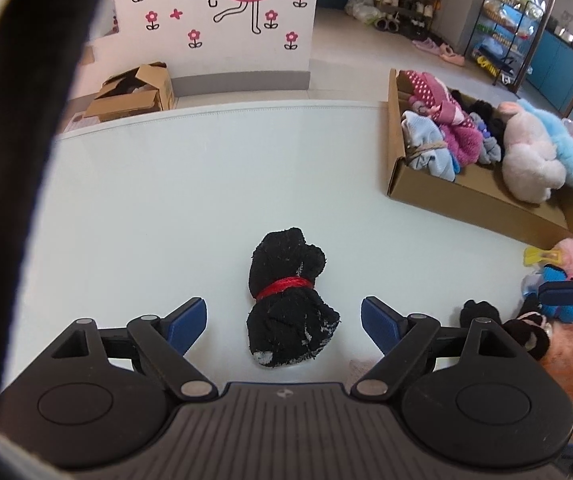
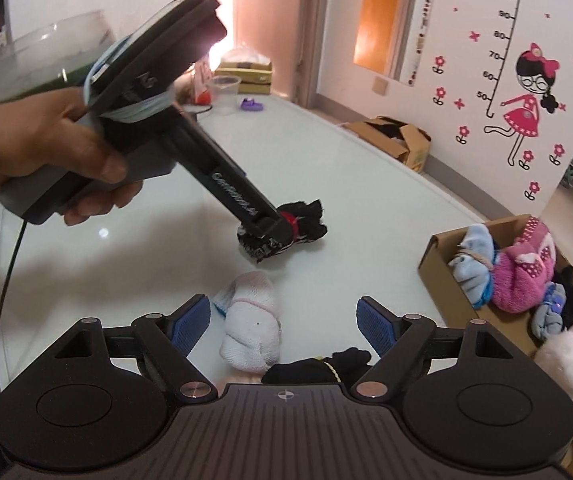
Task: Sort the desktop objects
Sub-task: 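Move left tool to the black dog plush while right tool reaches the white sock bundle, then close left tool on the black dog plush while right tool grasps the white sock bundle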
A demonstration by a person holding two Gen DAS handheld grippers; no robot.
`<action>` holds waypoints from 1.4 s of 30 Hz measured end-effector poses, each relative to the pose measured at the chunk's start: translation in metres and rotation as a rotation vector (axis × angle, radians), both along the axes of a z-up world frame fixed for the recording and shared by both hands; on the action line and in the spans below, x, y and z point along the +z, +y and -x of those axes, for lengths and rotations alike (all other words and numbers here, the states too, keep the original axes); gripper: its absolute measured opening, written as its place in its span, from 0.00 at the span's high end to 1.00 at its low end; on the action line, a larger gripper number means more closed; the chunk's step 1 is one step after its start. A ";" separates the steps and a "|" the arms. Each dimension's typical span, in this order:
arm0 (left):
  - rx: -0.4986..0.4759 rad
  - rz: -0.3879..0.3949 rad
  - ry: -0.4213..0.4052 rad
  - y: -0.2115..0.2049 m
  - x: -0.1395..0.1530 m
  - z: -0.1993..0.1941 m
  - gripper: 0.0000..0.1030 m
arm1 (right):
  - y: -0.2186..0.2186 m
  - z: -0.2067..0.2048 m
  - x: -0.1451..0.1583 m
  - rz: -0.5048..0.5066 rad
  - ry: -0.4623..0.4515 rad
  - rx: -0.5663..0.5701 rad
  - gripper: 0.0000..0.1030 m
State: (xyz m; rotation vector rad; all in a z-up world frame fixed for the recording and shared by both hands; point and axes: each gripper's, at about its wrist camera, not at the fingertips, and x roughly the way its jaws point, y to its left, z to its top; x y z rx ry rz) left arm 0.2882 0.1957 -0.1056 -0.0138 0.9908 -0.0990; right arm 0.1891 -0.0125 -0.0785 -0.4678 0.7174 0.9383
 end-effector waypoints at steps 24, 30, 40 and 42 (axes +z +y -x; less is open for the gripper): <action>-0.022 -0.012 0.059 0.021 -0.017 -0.001 0.21 | 0.043 -0.012 -0.048 0.097 0.091 0.082 0.18; -0.043 -0.021 0.064 0.025 -0.020 0.006 0.23 | 0.043 -0.013 -0.055 0.103 0.109 0.080 0.18; -0.070 -0.050 0.060 0.029 -0.023 0.022 0.35 | 0.041 -0.016 -0.068 0.117 0.119 0.051 0.24; -0.065 -0.048 0.055 0.033 -0.023 0.027 0.35 | 0.042 -0.021 -0.070 0.119 0.127 0.045 0.26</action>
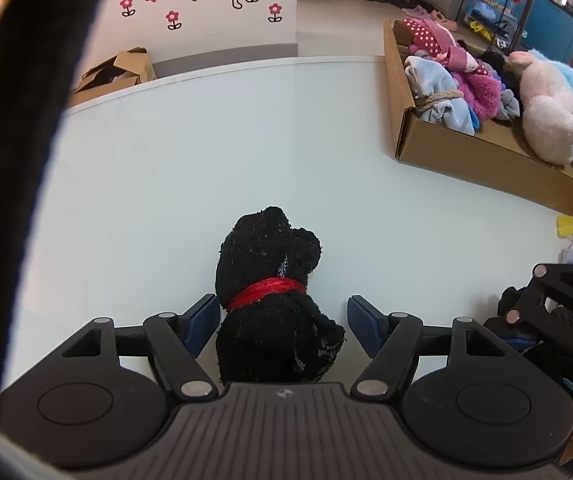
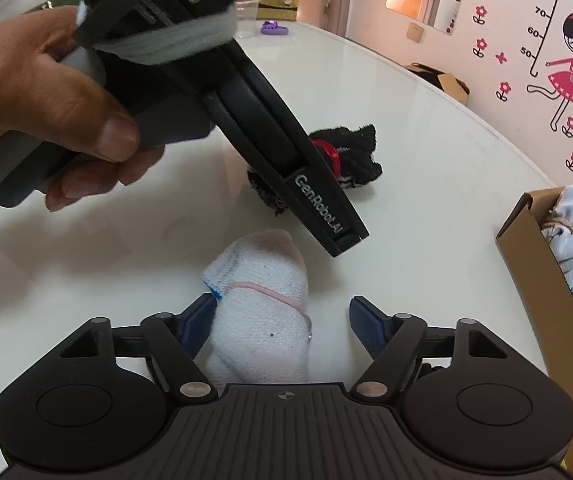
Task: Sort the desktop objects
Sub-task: 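Close left tool on the black dog plush while right tool grasps the white sock bundle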
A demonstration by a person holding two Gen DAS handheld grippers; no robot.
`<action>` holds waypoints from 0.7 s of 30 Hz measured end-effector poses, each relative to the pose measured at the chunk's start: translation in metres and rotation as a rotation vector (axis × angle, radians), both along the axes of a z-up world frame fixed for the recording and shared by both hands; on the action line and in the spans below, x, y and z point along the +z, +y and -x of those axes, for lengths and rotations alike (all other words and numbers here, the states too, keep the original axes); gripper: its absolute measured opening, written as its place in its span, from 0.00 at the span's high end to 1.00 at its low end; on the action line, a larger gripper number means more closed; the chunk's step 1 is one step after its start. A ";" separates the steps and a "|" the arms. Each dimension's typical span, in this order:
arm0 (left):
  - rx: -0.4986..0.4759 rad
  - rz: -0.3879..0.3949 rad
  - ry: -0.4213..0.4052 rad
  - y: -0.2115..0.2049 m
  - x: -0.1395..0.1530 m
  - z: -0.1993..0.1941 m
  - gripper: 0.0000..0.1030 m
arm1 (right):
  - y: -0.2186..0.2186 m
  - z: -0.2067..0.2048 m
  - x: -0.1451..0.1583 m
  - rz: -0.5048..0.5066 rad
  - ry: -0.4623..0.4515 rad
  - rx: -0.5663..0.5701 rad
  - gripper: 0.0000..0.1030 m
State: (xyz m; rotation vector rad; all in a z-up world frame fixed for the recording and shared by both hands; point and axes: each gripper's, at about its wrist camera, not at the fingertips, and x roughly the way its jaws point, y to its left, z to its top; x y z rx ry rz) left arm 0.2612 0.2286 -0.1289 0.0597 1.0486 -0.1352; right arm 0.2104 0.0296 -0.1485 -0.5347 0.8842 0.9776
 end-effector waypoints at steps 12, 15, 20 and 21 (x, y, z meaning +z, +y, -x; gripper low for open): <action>0.003 -0.015 -0.060 0.015 0.008 0.025 0.47 | 0.000 0.005 0.002 -0.025 -0.002 -0.002 0.48; 0.001 -0.015 -0.077 0.019 0.012 0.027 0.50 | -0.001 0.006 0.003 -0.026 -0.004 -0.001 0.49; 0.002 -0.045 -0.122 0.025 0.013 0.041 0.57 | -0.002 0.010 0.002 -0.036 -0.017 0.004 0.52; 0.002 -0.049 -0.128 0.025 0.012 0.044 0.57 | -0.002 0.010 0.001 -0.038 -0.019 0.004 0.52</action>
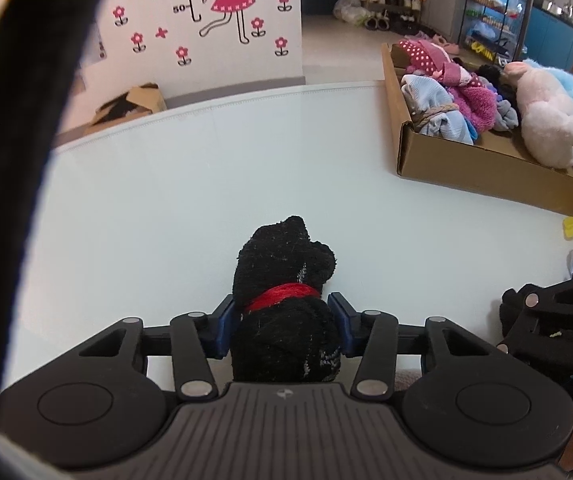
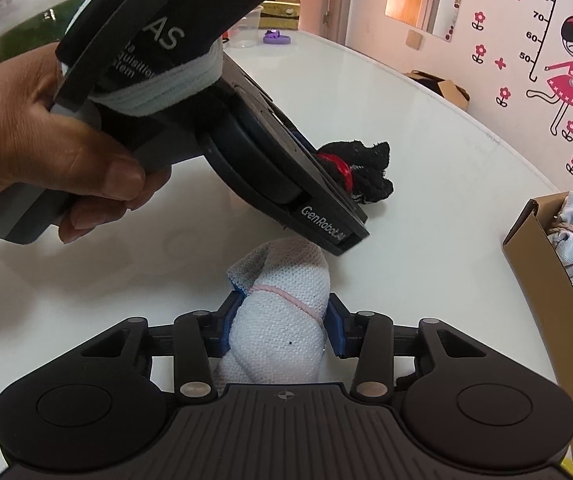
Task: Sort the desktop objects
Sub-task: 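Close left tool on the black dog plush while right tool grasps the white sock bundle, then lift the dog plush and white bundle and carry them over the box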
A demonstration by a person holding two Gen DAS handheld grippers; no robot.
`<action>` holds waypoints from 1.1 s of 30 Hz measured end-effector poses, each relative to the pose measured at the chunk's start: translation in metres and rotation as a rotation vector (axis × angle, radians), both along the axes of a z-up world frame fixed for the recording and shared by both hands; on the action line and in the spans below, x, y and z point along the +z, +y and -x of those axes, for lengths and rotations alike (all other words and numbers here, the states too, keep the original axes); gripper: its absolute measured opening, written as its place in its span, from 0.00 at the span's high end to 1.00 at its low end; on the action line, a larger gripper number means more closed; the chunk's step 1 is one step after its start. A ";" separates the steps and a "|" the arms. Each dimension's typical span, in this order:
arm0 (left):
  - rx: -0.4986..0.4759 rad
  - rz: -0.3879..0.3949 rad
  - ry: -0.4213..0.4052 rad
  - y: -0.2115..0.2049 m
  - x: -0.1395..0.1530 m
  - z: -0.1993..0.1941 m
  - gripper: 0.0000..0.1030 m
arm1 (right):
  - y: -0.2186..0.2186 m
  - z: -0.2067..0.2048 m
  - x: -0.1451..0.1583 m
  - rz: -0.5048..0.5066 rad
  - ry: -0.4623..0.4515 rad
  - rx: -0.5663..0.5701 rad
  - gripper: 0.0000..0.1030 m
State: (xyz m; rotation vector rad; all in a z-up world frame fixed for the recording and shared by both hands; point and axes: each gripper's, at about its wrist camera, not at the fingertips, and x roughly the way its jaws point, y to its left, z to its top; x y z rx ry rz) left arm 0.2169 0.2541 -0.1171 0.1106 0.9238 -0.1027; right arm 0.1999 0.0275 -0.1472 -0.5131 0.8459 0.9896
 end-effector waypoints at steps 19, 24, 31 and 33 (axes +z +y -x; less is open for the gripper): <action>0.038 -0.020 -0.099 -0.042 0.000 -0.024 0.61 | -0.001 0.008 0.011 -0.026 -0.025 0.022 0.54; 0.046 -0.019 -0.136 -0.050 0.011 -0.023 0.61 | -0.009 0.012 0.026 -0.062 -0.033 0.010 0.55; 0.039 -0.025 -0.176 -0.062 0.030 -0.007 0.61 | -0.031 0.027 0.048 -0.108 -0.059 -0.012 0.55; 0.041 -0.021 -0.184 -0.066 0.034 -0.001 0.61 | -0.036 0.032 0.054 -0.126 -0.060 -0.019 0.55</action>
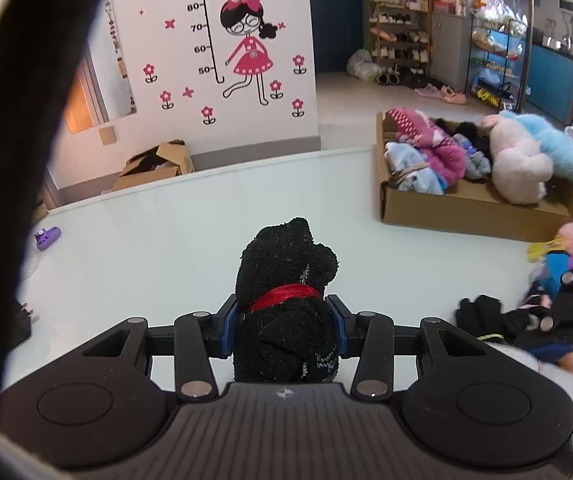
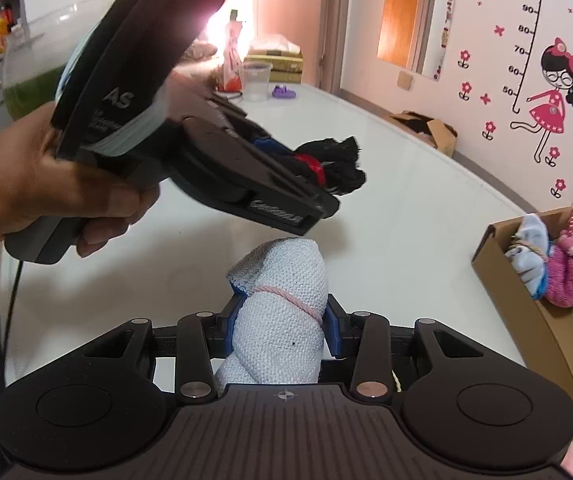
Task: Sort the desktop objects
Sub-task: 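Lift the dog plush and white bundle and carry them over the box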
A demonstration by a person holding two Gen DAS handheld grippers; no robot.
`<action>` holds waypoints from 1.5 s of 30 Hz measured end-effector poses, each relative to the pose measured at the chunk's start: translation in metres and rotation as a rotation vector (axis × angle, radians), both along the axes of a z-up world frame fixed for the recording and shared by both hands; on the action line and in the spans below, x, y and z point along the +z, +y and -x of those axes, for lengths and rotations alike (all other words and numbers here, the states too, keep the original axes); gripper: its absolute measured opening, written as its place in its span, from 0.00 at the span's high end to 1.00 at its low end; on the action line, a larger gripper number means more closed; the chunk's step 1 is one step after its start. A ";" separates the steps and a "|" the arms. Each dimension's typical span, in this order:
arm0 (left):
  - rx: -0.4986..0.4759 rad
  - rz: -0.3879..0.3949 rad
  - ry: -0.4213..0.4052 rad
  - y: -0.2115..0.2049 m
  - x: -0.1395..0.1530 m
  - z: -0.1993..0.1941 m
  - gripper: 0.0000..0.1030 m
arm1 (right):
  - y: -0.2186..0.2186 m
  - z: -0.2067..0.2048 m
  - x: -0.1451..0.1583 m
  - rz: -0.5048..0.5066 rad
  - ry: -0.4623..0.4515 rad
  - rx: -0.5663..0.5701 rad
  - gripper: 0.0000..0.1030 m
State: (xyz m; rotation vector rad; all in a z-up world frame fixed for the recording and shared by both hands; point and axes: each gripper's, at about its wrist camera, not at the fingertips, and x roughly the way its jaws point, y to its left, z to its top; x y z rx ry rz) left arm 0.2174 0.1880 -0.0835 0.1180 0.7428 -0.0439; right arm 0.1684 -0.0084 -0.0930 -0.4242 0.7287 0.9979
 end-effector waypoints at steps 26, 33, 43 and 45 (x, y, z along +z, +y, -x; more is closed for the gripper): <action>-0.308 0.055 -0.086 -0.169 0.033 0.039 0.61 | -0.250 0.028 0.069 -0.216 -0.161 -0.519 0.55; -0.349 0.114 -0.084 -0.217 0.032 -0.003 0.61 | -0.284 0.000 0.065 -0.249 -0.174 -0.631 0.55; -0.268 0.128 -0.054 -0.217 0.027 -0.078 0.61 | -0.264 -0.061 0.053 -0.276 -0.154 -0.630 0.55; -0.252 0.131 -0.045 -0.212 0.023 -0.091 0.61 | -0.260 -0.070 0.050 -0.275 -0.149 -0.629 0.55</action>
